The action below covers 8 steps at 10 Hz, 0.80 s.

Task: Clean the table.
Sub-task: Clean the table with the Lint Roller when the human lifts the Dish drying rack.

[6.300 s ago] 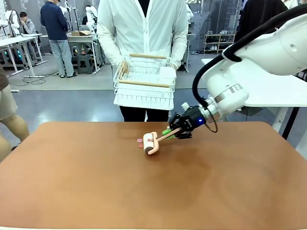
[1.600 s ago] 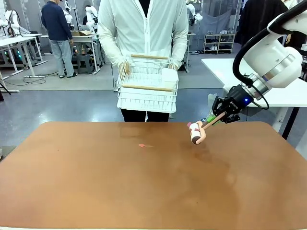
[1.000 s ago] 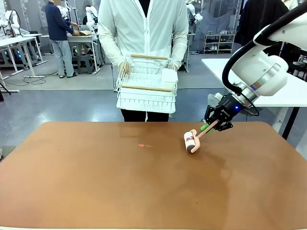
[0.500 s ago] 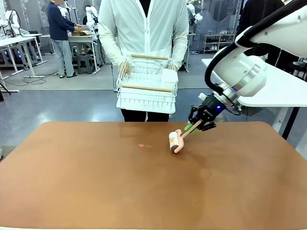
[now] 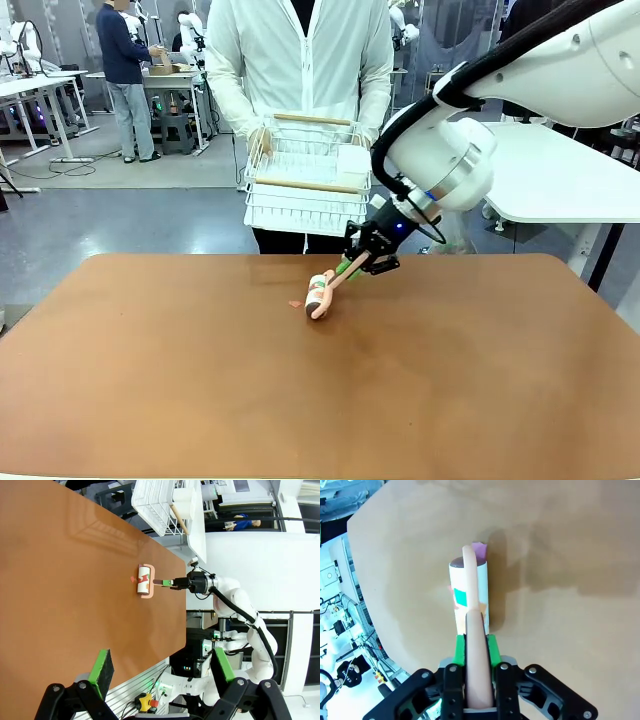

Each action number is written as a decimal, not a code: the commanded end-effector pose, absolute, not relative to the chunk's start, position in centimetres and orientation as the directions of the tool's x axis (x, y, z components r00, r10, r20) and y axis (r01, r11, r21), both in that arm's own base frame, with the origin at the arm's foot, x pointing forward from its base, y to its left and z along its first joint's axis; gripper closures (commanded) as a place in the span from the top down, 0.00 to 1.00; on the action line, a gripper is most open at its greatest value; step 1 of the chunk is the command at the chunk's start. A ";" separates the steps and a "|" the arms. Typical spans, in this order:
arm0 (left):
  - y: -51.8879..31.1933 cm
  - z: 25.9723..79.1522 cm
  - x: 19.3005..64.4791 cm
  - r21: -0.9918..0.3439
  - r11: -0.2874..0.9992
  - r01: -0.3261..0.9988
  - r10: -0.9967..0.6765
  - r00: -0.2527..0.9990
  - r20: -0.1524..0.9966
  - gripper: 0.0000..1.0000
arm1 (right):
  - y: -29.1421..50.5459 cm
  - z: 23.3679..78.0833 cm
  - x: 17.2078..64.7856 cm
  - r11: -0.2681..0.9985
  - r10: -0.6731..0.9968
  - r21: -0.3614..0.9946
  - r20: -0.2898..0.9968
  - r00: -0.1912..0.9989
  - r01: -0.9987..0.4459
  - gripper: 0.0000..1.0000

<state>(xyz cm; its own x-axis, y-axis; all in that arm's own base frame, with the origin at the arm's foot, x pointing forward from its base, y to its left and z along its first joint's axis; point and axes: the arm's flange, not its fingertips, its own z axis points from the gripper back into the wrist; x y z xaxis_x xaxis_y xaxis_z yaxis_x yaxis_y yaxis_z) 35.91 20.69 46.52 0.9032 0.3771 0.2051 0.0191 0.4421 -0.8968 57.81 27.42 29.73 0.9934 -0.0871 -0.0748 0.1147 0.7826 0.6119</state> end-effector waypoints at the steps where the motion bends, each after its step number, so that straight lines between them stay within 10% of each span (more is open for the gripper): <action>1: 20.9 46.6 35.6 -0.899 0.436 0.036 0.366 0.906 0.214 1.00 | 30.0 25.6 55.4 0.818 -0.060 0.559 -0.152 0.986 0.136 0.21; 8: 20.9 46.6 35.6 -0.899 0.436 0.036 0.366 0.906 0.214 1.00 | 35.4 27.6 55.7 0.821 -0.019 0.566 -0.111 0.994 0.079 0.21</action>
<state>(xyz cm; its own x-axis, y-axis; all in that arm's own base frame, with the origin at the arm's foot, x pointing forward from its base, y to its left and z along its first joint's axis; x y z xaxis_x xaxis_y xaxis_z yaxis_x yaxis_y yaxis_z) 35.90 20.69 46.52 0.9032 0.3771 0.2051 0.0190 0.4421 -0.8968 57.66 34.31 29.83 0.9969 -0.0658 -0.0424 0.0779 0.7796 0.6214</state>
